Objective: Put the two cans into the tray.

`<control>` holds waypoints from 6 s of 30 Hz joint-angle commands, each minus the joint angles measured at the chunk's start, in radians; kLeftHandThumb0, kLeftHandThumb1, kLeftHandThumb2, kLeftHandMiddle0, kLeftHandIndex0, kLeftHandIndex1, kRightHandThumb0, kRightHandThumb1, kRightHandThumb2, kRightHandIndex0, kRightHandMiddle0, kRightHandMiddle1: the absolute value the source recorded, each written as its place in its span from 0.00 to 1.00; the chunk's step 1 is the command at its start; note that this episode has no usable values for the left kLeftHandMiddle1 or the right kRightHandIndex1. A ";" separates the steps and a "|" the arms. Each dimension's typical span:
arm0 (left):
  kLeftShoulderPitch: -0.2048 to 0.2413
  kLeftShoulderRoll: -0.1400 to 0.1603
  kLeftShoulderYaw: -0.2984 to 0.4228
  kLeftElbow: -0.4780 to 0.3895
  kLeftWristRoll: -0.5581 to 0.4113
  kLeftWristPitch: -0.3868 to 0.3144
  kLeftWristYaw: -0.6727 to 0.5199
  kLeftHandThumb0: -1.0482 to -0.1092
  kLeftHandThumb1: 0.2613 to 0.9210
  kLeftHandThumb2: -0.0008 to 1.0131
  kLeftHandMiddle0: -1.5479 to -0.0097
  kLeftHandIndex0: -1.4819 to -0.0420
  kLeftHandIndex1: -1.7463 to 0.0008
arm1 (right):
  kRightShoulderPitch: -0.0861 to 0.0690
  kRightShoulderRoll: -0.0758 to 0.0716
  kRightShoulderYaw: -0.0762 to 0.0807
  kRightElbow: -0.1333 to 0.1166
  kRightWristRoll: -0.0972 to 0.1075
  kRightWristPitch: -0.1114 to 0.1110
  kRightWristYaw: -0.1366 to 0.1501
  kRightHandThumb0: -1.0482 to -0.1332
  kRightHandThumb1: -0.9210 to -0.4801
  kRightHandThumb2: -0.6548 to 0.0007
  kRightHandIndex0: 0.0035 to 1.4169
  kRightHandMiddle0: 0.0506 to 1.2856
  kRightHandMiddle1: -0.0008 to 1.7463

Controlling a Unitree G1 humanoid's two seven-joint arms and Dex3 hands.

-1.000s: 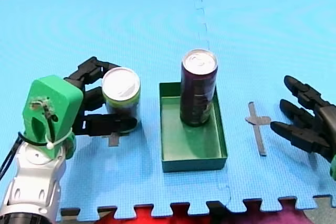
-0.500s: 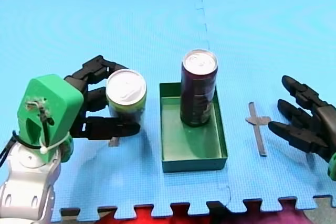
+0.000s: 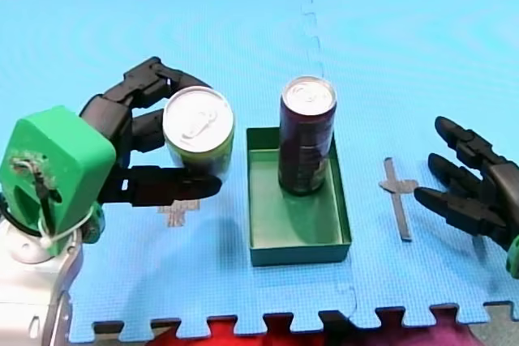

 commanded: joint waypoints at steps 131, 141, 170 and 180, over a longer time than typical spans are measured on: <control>-0.064 -0.033 -0.152 0.065 -0.106 0.180 -0.002 0.82 0.82 0.00 0.43 0.69 0.00 | 0.017 0.019 0.004 -0.030 0.021 0.012 -0.014 0.00 0.00 0.82 0.16 0.12 0.00; -0.083 -0.039 -0.165 0.086 -0.098 0.153 -0.010 0.82 0.82 0.00 0.43 0.68 0.00 | 0.018 0.027 0.004 -0.033 0.023 0.011 -0.017 0.00 0.00 0.82 0.16 0.12 0.00; -0.081 -0.049 -0.241 0.154 -0.016 0.125 -0.024 0.81 0.83 0.00 0.42 0.67 0.00 | 0.019 0.029 -0.004 -0.031 0.030 0.015 -0.013 0.00 0.00 0.83 0.16 0.12 0.00; -0.082 -0.051 -0.240 0.147 -0.011 0.147 -0.028 0.82 0.84 0.00 0.41 0.66 0.00 | 0.022 0.026 -0.008 -0.035 0.036 0.017 -0.002 0.00 0.00 0.83 0.16 0.11 0.00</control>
